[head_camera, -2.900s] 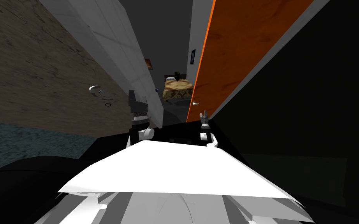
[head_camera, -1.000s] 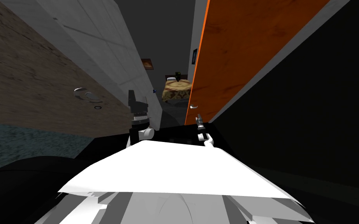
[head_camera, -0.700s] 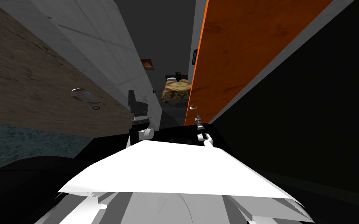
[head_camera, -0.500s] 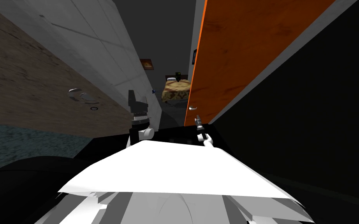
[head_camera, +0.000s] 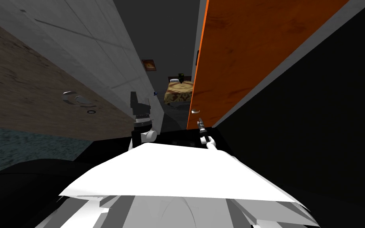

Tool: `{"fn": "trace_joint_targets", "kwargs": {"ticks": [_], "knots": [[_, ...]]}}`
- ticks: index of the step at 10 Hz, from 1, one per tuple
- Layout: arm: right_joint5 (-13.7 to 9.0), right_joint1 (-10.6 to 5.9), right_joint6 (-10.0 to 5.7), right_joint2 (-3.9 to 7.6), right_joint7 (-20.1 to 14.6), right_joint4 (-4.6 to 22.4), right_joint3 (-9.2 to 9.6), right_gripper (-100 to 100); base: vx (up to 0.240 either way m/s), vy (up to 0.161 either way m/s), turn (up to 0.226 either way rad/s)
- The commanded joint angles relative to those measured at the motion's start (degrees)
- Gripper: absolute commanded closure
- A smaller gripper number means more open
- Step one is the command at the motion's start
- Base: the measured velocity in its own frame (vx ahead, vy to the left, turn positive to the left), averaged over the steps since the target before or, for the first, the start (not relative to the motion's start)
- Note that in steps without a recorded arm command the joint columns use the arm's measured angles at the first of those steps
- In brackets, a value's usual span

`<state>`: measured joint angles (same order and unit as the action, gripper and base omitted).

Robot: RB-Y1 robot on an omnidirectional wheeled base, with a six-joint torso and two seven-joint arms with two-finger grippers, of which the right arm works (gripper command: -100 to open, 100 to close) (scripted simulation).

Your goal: Push the door open

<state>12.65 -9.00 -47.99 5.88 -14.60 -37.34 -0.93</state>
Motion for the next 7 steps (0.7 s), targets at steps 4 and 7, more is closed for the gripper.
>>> {"fn": "trace_joint_targets", "kwargs": {"ticks": [4,7], "knots": [[0.4,-1.38,-0.57,-0.15,0.0,3.7,0.05,-100,0.080,-0.047,0.016],[0.2,-1.48,-0.63,-0.29,0.4,4.0,-0.27,-100,0.173,0.004,0.025]]}}
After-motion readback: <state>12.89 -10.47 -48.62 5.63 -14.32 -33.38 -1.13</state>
